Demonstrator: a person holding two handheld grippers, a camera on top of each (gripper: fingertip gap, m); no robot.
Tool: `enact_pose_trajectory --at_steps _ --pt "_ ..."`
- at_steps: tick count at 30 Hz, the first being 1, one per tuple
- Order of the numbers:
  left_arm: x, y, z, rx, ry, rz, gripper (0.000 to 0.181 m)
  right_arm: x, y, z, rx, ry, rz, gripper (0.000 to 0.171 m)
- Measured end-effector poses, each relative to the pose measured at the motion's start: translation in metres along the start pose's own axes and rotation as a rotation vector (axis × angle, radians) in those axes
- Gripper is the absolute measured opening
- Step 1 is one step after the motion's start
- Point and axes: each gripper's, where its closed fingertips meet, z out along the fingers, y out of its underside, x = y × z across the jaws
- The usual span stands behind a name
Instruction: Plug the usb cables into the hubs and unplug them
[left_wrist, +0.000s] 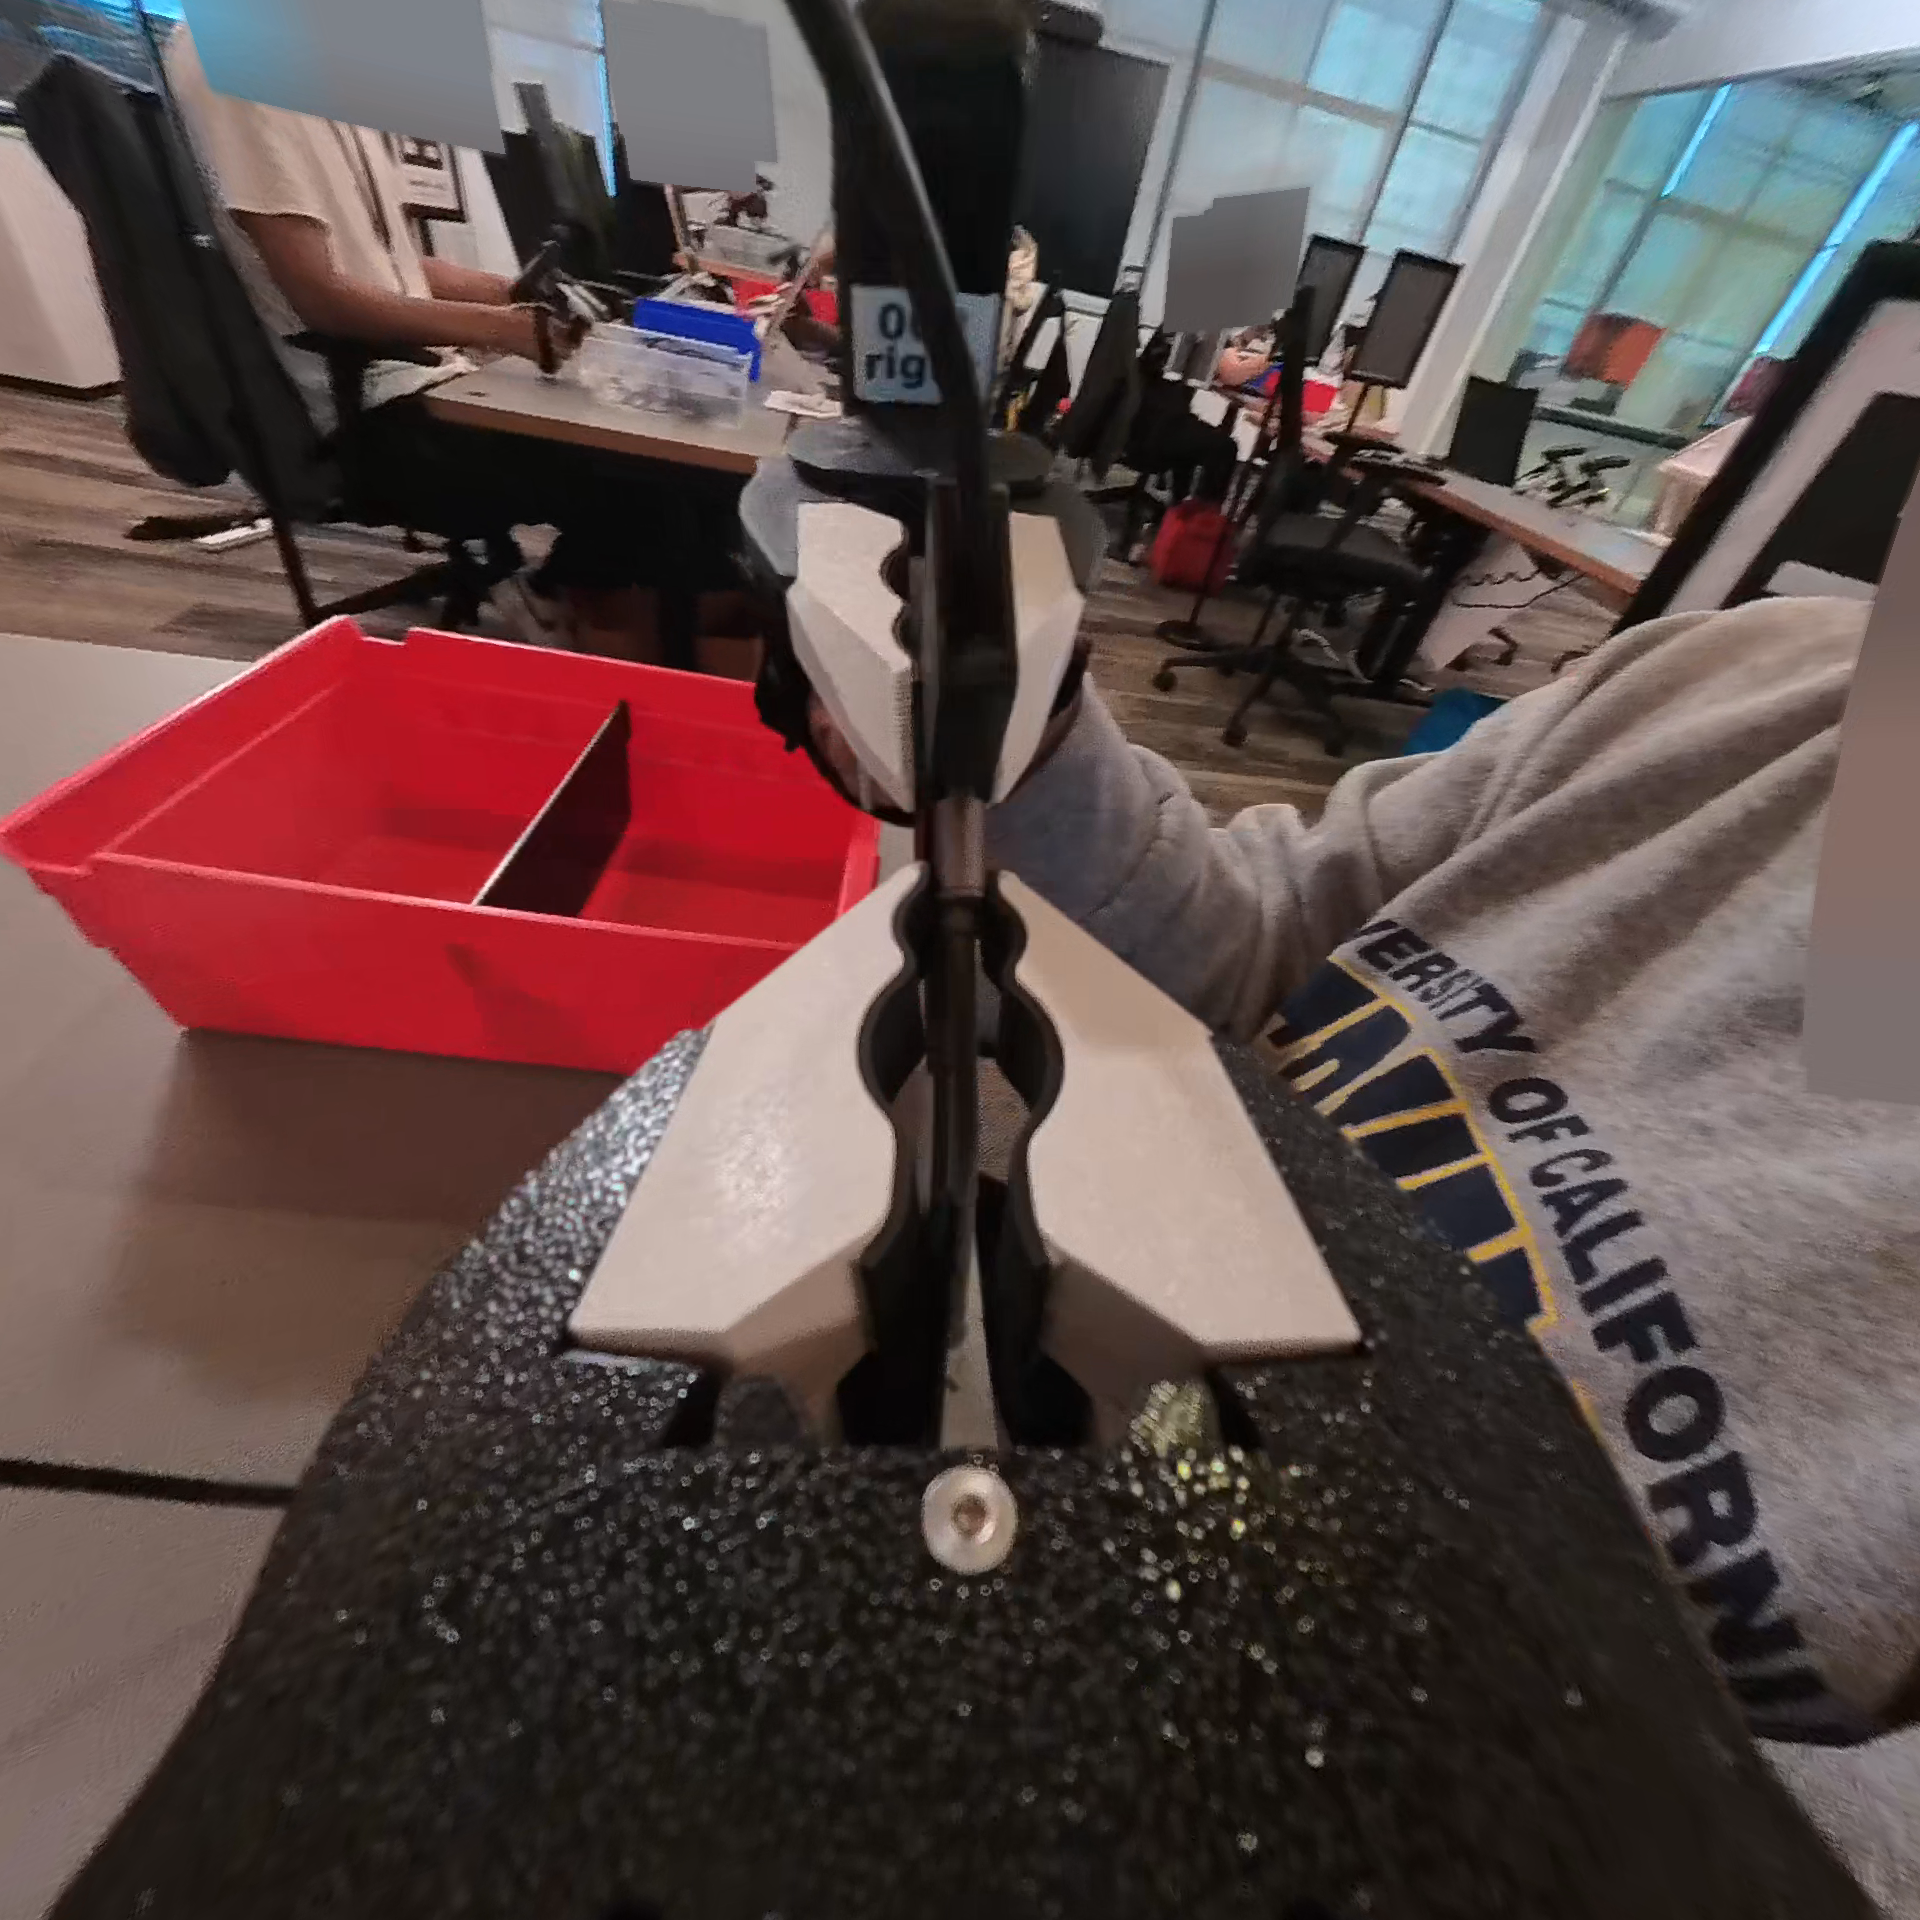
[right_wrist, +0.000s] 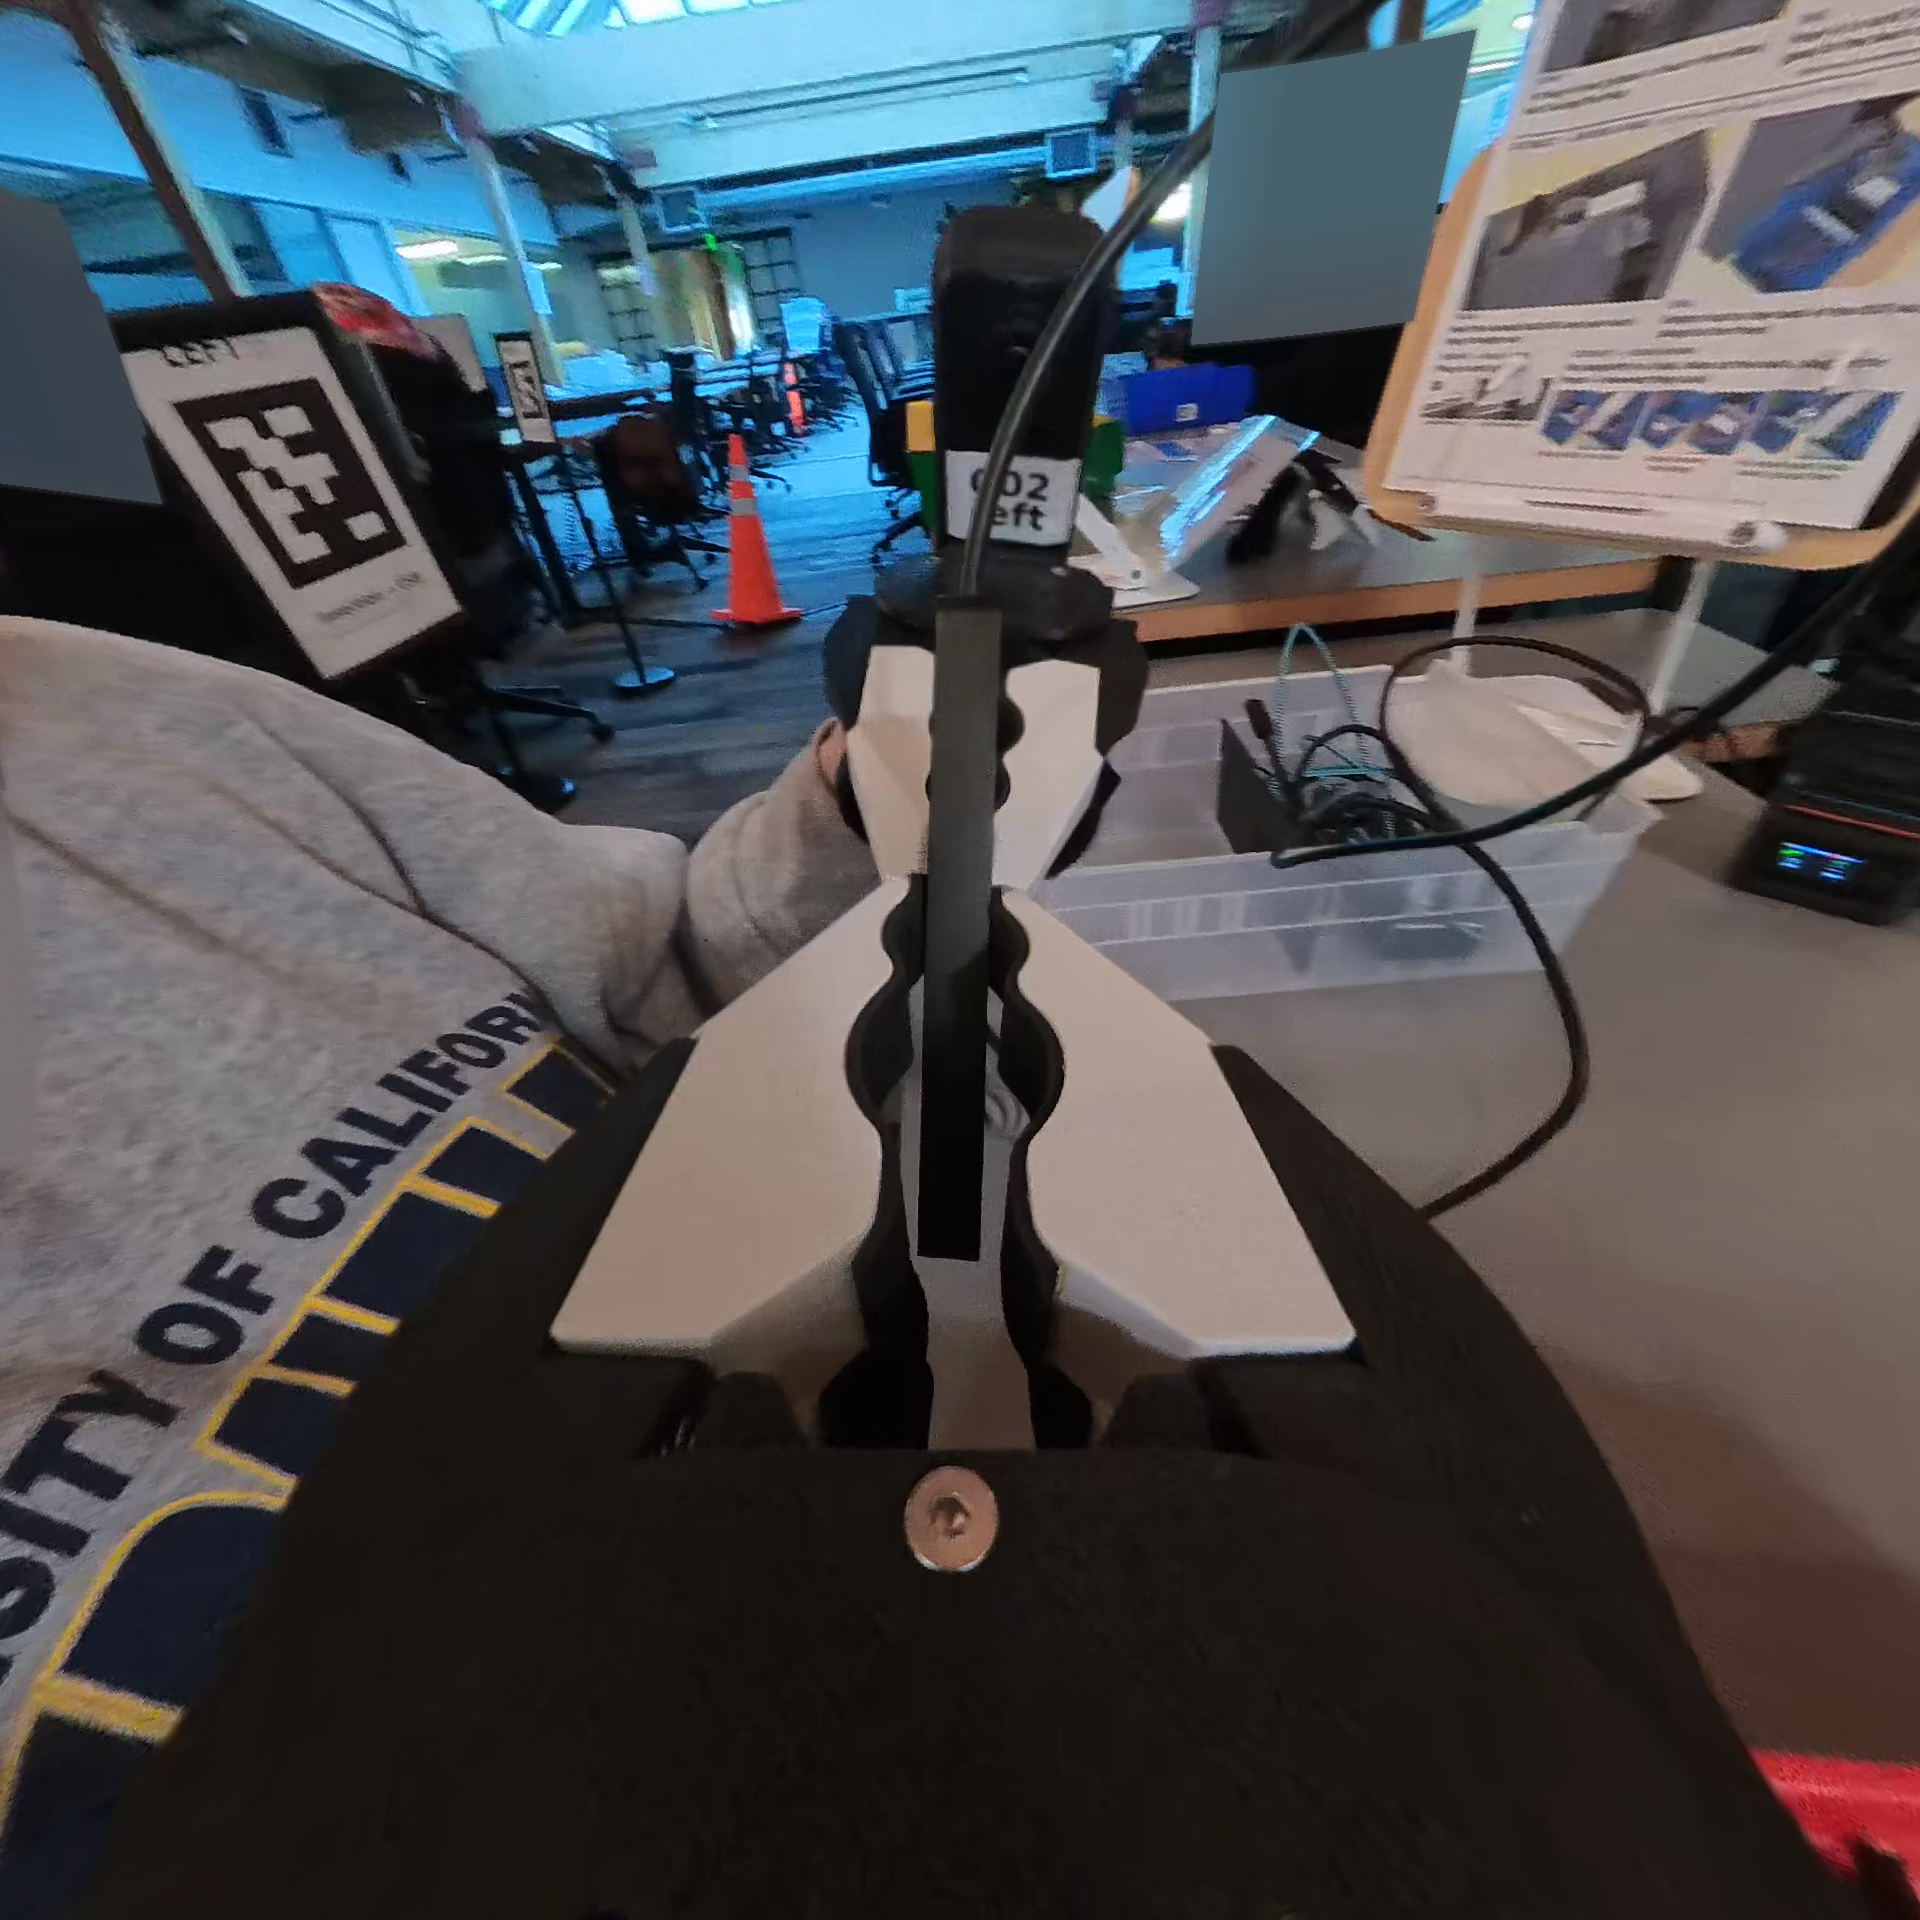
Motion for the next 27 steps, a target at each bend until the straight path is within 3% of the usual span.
enact_pose_trajectory --at_steps 4,16,20,23,27 --pt "-0.010 0.014 -0.002 -0.064 -0.113 0.038 0.006 0.006 0.012 0.004 -0.097 0.075 -0.050 0.009" --pt "0.021 0.035 -0.008 -0.102 -0.086 -0.006 0.006 -0.024 0.033 0.014 -0.181 -0.137 -0.020 0.009" --pt "0.013 0.044 -0.011 -0.166 -0.191 0.031 0.006 -0.018 0.041 0.017 -0.210 -0.096 -0.081 0.009" --pt "0.012 0.041 -0.006 -0.163 -0.220 0.071 0.006 -0.020 0.025 0.016 -0.118 -0.102 -0.068 0.018" --pt "0.015 0.036 0.002 -0.132 -0.214 0.104 0.006 -0.024 0.024 0.017 -0.115 -0.109 -0.087 0.009"
